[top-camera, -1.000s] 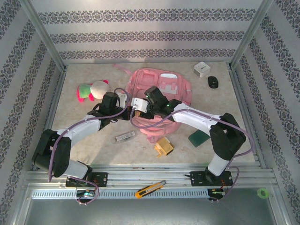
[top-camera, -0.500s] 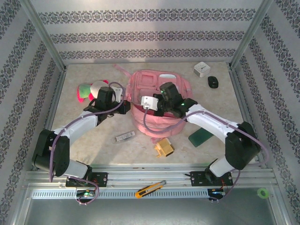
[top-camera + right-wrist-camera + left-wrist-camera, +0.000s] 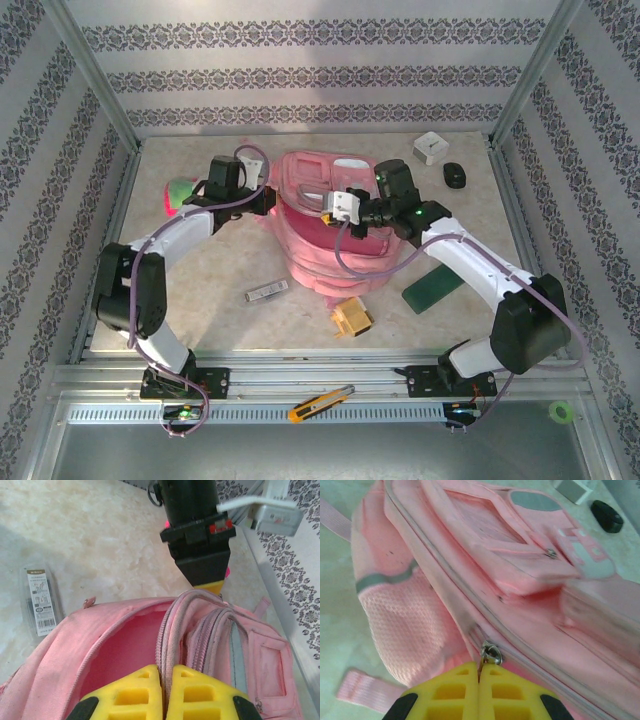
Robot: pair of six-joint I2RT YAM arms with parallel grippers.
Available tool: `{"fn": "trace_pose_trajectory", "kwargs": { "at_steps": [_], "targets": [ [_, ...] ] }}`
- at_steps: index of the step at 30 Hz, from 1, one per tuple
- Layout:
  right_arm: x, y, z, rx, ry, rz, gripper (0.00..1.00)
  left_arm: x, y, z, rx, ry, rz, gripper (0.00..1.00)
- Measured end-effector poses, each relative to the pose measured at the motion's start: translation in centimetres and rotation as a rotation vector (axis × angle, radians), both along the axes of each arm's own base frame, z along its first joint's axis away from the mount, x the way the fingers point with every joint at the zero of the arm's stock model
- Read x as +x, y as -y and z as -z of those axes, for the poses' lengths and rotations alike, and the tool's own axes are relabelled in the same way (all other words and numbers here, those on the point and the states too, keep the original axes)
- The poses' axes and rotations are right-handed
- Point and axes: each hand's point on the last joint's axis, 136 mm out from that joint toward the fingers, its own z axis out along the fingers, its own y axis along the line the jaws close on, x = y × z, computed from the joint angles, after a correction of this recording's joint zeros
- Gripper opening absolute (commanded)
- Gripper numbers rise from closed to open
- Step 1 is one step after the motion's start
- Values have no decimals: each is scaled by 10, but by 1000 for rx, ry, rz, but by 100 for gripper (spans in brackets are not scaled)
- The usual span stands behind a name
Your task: Pack the student bag
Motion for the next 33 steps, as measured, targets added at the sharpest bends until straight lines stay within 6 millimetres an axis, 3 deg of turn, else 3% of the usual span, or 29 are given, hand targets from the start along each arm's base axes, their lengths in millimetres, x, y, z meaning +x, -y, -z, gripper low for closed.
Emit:
{"fn": "trace_pose_trajectory", "kwargs": {
  "at_steps": [4, 11, 15, 19, 24, 28, 30, 32, 33],
  "targets": [
    [2, -1, -9, 12, 14, -6, 0, 14, 1, 3, 9, 3, 13, 0],
    [9, 1, -3, -6, 12, 21, 0, 35, 11, 13, -9, -8, 43, 1],
    [19, 1, 0, -13, 6, 39, 0, 40, 11, 18, -12, -21, 33, 20],
    [28, -1, -7, -6, 5, 60, 0, 46, -12, 16, -14, -32, -71, 42],
    [30, -4, -6, 10, -40, 77, 0, 11, -55, -9, -48, -23, -215, 48],
    [26, -7, 1, 17, -90, 84, 0, -19, -56, -48, -119, 37, -239, 49],
    [20, -11, 8, 16, -130, 88, 3, -33, -56, -52, -153, 36, -248, 50],
    [14, -14, 19, 10, -183, 103, 23, -46, -56, -44, -181, 6, -259, 54],
    [10, -16, 25, 8, -222, 120, 39, -52, -56, -35, -195, -23, -266, 57]
  ]
}}
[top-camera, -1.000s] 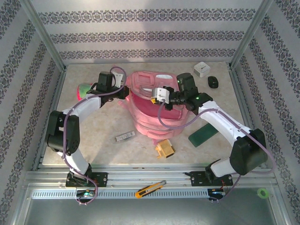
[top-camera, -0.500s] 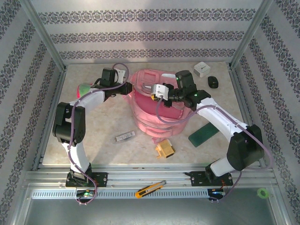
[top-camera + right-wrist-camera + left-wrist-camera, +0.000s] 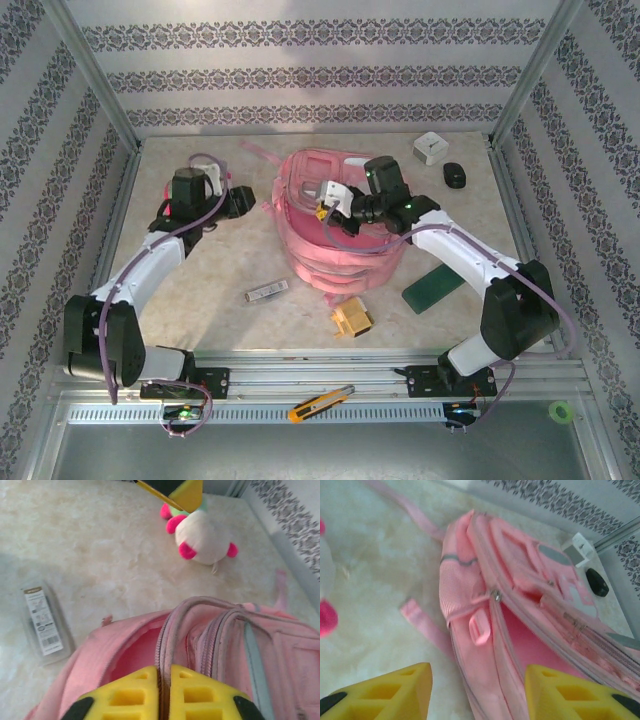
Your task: Pack the student bag
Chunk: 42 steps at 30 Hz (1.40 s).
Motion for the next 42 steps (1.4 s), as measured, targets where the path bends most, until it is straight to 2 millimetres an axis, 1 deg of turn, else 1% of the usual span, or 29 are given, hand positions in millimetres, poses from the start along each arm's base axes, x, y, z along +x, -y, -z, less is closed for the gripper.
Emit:
{"fn": "trace_pose_trajectory", "kwargs": {
  "at_steps": [1, 4, 6, 8, 10, 12, 13, 15, 17, 20, 22, 23, 25, 28, 31, 33, 35, 37, 40, 42],
  "targets": [
    [-3, -2, 5, 0, -43, 22, 48, -6, 1, 10, -19, -33, -4, 59],
    [-9, -8, 12, 8, -165, 129, 61, -18, 5, 29, -73, -109, -6, 64],
    [-12, -6, 12, 28, -251, 228, 64, -20, 10, 30, -104, -126, 2, 64],
    [-12, 7, 11, 65, -346, 362, 65, -22, 15, 27, -130, -131, 13, 65],
    [-8, 33, 13, 116, -443, 518, 65, -22, 20, 25, -151, -126, 22, 65],
    [1, 68, 22, 174, -534, 692, 65, -20, 25, 26, -170, -123, 29, 65],
    [6, 91, 31, 203, -583, 796, 66, -17, 29, 28, -183, -127, 34, 65],
    [13, 127, 51, 239, -664, 968, 66, -11, 37, 40, -204, -153, 45, 65],
    [14, 159, 74, 262, -741, 1122, 66, -8, 46, 61, -219, -205, 56, 61],
    [14, 183, 91, 284, -804, 1245, 64, -8, 59, 89, -231, -276, 71, 54],
    [19, 190, 97, 300, -827, 1283, 60, -8, 67, 99, -236, -302, 80, 48],
    [23, 191, 102, 302, -844, 1291, 59, -9, 71, 103, -239, -313, 83, 44],
    [29, 186, 114, 293, -880, 1292, 56, -9, 74, 105, -246, -318, 83, 39],
    [37, 173, 134, 264, -937, 1275, 54, -7, 75, 103, -253, -301, 75, 36],
    [43, 155, 148, 232, -972, 1255, 54, -7, 69, 108, -239, -299, 38, 36],
    [52, 139, 150, 237, -975, 1227, 54, -6, 65, 110, -226, -299, 18, 36],
    [62, 122, 149, 247, -963, 1202, 54, -4, 54, 111, -207, -296, -24, 37],
    [73, 112, 147, 260, -955, 1189, 54, -1, 43, 109, -191, -290, -65, 37],
    [87, 102, 142, 280, -940, 1177, 59, -2, 32, 106, -169, -278, -102, 42],
    [92, 101, 137, 292, -926, 1178, 63, -5, 28, 104, -152, -276, -112, 47]
  ]
}}
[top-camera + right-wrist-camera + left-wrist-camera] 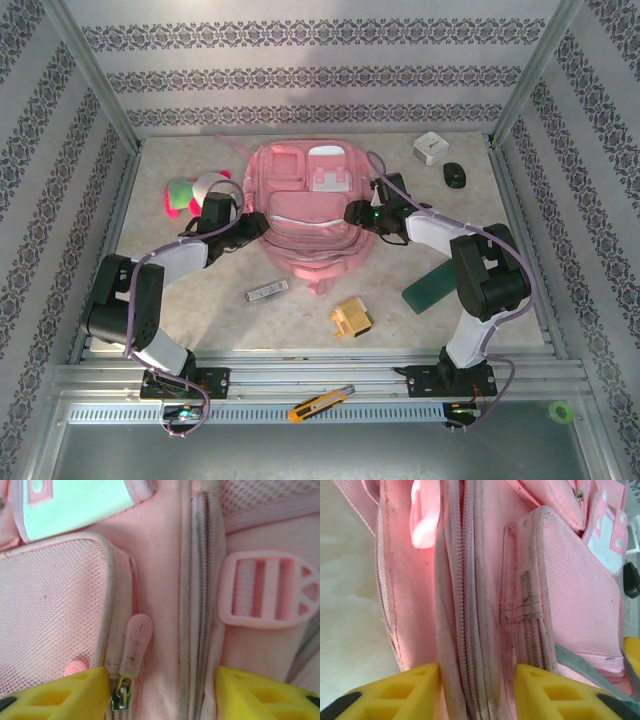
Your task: Pack the student bag
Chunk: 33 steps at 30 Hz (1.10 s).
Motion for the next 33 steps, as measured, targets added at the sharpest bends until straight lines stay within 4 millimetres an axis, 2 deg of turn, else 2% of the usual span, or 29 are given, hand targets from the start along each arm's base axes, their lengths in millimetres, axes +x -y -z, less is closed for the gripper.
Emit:
{"fn": "trace_pose_trajectory", "kwargs": {
  "at_steps": [3, 6, 8, 11, 14, 16, 20, 23, 26, 29, 33],
  "targets": [
    [1, 1, -13, -1, 26, 4, 67, -6, -1, -6, 18, 4, 9, 53],
    [-10, 12, -39, -20, 41, 25, 68, -12, -3, -22, 53, 42, 29, 56],
    [-22, 33, -66, -57, 60, 69, 70, -15, -5, -36, 95, 87, 43, 56],
    [-46, 76, -101, -125, 76, 168, 73, -21, -2, -60, 182, 173, 81, 59],
    [-77, 120, -112, -194, 37, 269, 74, -31, 17, -79, 273, 262, 159, 60],
    [-101, 148, -102, -241, -17, 338, 75, -38, 34, -84, 316, 303, 215, 60],
    [-161, 197, -55, -327, -216, 465, 78, -51, 58, -80, 367, 328, 302, 61],
    [-192, 209, -27, -360, -335, 503, 81, -56, 68, -74, 384, 327, 338, 61],
    [-203, 207, -11, -360, -384, 498, 82, -56, 71, -65, 395, 309, 356, 61],
    [-205, 205, 2, -347, -411, 500, 84, -56, 71, -60, 402, 298, 361, 61],
    [-202, 205, 16, -353, -449, 500, 85, -54, 73, -63, 394, 313, 359, 61]
  ]
}}
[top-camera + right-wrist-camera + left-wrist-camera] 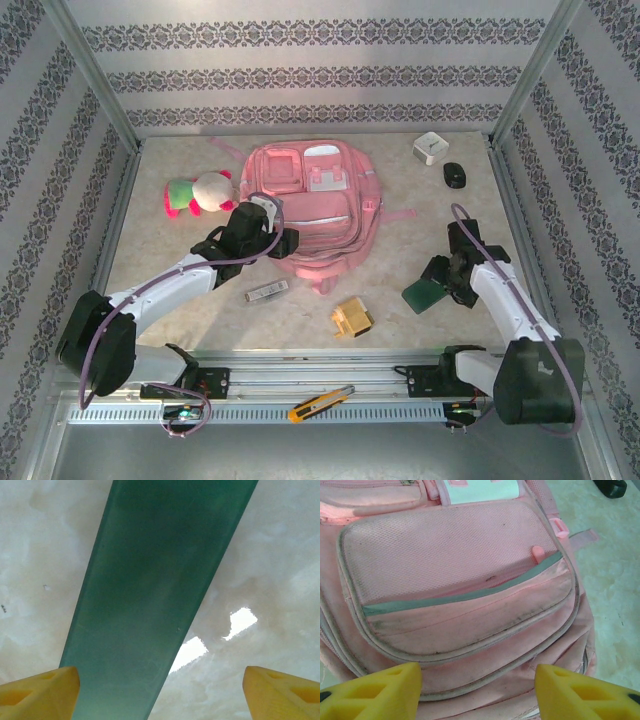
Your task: Pack the student bag
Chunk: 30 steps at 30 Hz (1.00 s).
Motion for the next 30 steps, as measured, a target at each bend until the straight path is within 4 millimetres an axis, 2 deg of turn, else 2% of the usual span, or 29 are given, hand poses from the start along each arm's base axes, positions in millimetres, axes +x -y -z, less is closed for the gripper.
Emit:
{"fn": "trace_pose_trajectory", "kwargs": {
  "at_steps": [7, 11, 16, 20, 26, 30],
  "targets": [
    [18, -11, 15, 66, 28, -13, 85, 2, 2, -1, -13, 13, 6, 62],
    [33, -17, 16, 88, 73, -28, 85, 2, 4, 1, -15, 11, 11, 62],
    [50, -31, 9, 82, 114, -99, 85, 5, 7, 4, -19, 12, 18, 63],
    [66, -33, -11, 59, 169, -129, 85, 7, 9, 7, -19, 9, 21, 63],
    [54, -21, -25, 1, 184, -101, 86, 7, 9, 8, -15, 10, 23, 63],
    [44, -21, -13, 12, 147, -82, 86, 9, 10, 11, -10, 6, 25, 63]
  ]
}}
